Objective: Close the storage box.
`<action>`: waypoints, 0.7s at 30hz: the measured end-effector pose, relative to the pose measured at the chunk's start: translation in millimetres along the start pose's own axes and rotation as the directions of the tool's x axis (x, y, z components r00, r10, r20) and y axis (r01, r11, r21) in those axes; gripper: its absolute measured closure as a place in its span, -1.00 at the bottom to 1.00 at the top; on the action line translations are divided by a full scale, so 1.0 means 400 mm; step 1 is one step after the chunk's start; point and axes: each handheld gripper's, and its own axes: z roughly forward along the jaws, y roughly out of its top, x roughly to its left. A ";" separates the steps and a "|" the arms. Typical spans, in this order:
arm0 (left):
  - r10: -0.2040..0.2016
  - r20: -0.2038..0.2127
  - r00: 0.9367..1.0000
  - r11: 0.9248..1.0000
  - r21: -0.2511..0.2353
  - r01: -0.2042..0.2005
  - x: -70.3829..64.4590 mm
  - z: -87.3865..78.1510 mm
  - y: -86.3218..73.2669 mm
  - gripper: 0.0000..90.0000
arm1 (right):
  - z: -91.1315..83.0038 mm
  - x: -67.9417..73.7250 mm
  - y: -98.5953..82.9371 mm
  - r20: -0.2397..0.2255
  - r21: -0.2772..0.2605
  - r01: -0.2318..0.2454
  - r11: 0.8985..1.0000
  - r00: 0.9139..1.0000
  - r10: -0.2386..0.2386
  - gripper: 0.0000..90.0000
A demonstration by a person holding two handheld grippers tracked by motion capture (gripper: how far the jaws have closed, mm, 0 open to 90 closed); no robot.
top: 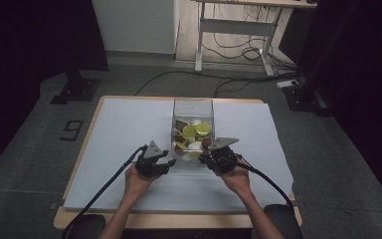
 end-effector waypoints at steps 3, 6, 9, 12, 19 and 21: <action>-0.005 0.010 1.000 1.000 0.017 0.005 0.001 0.008 -0.007 -0.03 | 0.002 -0.001 0.002 0.009 0.003 0.000 1.000 1.000 0.000 0.81; -0.001 0.009 1.000 0.999 0.037 0.001 -0.001 0.014 -0.013 -0.20 | 0.004 -0.003 0.005 0.019 0.003 -0.002 1.000 1.000 0.002 0.81; -0.009 0.013 1.000 0.999 0.050 0.009 -0.001 0.015 -0.018 -0.33 | 0.008 -0.005 0.007 0.028 0.003 -0.005 1.000 1.000 0.005 0.81; -0.022 0.022 1.000 0.998 0.062 0.020 0.001 0.015 -0.023 -0.51 | 0.010 -0.009 0.010 0.032 0.004 -0.009 1.000 0.999 0.008 0.81; -0.041 0.038 0.998 0.995 0.096 0.037 0.000 0.013 -0.039 -0.74 | 0.017 -0.016 0.015 0.050 0.003 -0.015 1.000 0.999 0.015 0.81; -0.036 0.033 0.999 0.994 0.106 0.033 -0.003 0.011 -0.045 -0.82 | 0.019 -0.019 0.016 0.050 0.002 -0.017 1.000 0.999 0.017 0.81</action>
